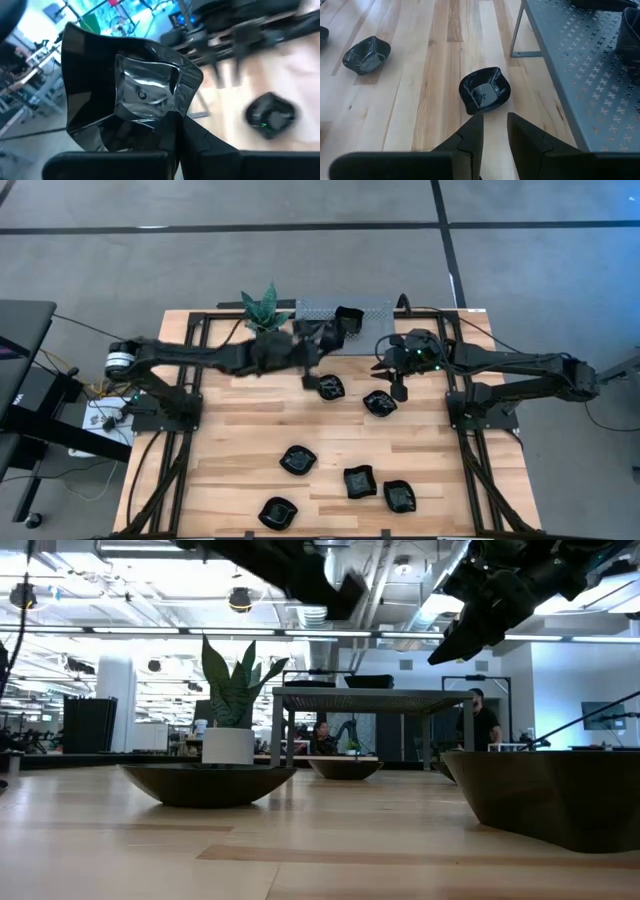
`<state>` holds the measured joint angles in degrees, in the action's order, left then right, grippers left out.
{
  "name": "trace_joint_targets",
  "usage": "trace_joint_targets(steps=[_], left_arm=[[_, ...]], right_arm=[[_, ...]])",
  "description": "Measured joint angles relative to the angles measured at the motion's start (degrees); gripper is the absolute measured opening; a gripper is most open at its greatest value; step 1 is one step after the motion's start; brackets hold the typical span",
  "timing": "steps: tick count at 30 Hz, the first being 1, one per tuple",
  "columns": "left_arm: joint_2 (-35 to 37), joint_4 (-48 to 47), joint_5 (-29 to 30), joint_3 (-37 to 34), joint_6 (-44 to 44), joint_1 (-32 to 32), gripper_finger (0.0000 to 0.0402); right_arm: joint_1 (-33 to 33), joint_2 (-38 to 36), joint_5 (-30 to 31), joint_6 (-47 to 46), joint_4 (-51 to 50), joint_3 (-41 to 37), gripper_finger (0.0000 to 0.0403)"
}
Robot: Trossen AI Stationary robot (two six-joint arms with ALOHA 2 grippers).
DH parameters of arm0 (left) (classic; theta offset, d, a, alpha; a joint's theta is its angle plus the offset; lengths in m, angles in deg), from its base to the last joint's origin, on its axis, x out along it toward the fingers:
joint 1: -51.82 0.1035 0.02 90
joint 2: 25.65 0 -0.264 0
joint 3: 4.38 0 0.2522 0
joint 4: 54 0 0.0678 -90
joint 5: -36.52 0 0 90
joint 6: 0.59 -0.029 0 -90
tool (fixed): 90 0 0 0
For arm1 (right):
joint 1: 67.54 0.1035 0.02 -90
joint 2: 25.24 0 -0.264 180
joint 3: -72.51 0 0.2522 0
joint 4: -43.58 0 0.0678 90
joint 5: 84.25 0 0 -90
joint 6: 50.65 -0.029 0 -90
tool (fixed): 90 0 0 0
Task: Pick & Place Mini shaped plates
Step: Stack the left distorted square plate on top of the distorted square plate on the shelf
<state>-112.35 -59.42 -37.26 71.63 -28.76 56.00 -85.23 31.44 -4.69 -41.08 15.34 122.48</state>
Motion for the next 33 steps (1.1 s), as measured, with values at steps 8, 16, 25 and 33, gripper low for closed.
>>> trace_joint_targets(steps=[8,16,25,33], left_arm=[[-11.3,2.9,-5.5,8.3,-9.3,9.5,0.0006],[-14.4,2.0,-8.7,9.0,-8.7,12.9,0.0007],[-15.6,1.6,-9.1,8.9,-7.6,12.9,0.0009],[-15.7,2.5,-9.0,8.9,-5.8,13.2,0.0022]], right_arm=[[0.0,0.0,0.0,0.0,0.0,0.0,0.0082],[0.0,0.0,0.0,0.0,-0.1,0.0,0.0082],[0.0,0.0,0.0,-0.2,-0.5,0.0,0.0082],[0.0,0.0,0.0,-0.2,-0.5,0.0,0.0082]])
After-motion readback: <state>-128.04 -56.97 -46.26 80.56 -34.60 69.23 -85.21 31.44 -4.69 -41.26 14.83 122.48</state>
